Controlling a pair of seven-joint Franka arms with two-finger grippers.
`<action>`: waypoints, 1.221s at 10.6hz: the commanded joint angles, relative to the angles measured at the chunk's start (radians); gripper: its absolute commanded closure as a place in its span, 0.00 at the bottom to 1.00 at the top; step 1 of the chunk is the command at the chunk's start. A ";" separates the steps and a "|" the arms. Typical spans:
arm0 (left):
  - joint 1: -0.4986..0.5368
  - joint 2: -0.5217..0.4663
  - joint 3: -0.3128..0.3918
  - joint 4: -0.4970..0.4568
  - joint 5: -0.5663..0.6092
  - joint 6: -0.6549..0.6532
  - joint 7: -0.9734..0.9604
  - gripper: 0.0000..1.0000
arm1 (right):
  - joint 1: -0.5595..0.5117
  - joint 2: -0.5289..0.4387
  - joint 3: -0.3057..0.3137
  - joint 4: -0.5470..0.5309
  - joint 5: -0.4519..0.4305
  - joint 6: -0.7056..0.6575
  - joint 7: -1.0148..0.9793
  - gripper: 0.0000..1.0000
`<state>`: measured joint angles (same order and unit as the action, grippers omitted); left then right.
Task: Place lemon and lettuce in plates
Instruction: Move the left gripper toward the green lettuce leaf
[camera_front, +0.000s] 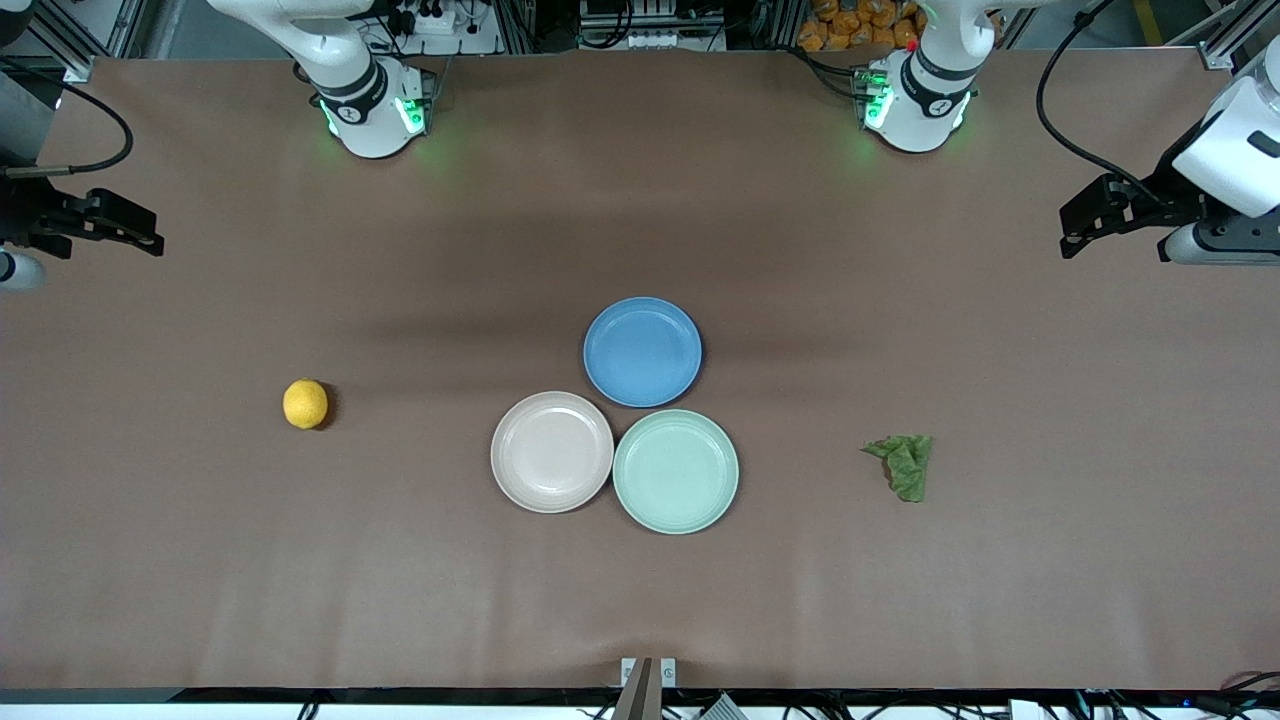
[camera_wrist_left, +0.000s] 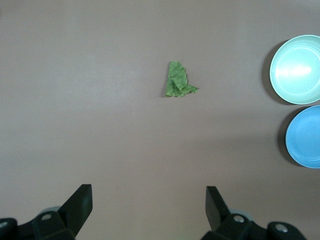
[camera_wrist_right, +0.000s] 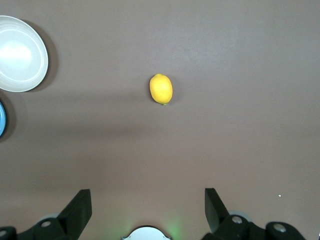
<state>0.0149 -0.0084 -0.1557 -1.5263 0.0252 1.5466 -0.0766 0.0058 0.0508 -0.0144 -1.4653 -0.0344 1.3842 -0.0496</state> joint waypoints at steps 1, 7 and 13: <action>0.010 0.005 0.001 0.008 -0.021 -0.014 0.015 0.00 | 0.000 -0.012 -0.004 -0.003 0.013 -0.008 0.007 0.00; -0.007 0.218 -0.008 -0.005 -0.013 0.140 0.012 0.00 | -0.001 -0.012 -0.004 -0.006 0.013 -0.005 0.007 0.00; -0.035 0.510 -0.008 -0.041 0.064 0.450 0.009 0.00 | -0.021 -0.014 -0.004 -0.046 0.049 0.032 0.001 0.00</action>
<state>-0.0134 0.4586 -0.1636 -1.5831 0.0549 1.9403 -0.0746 0.0040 0.0518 -0.0180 -1.4761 -0.0344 1.3905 -0.0496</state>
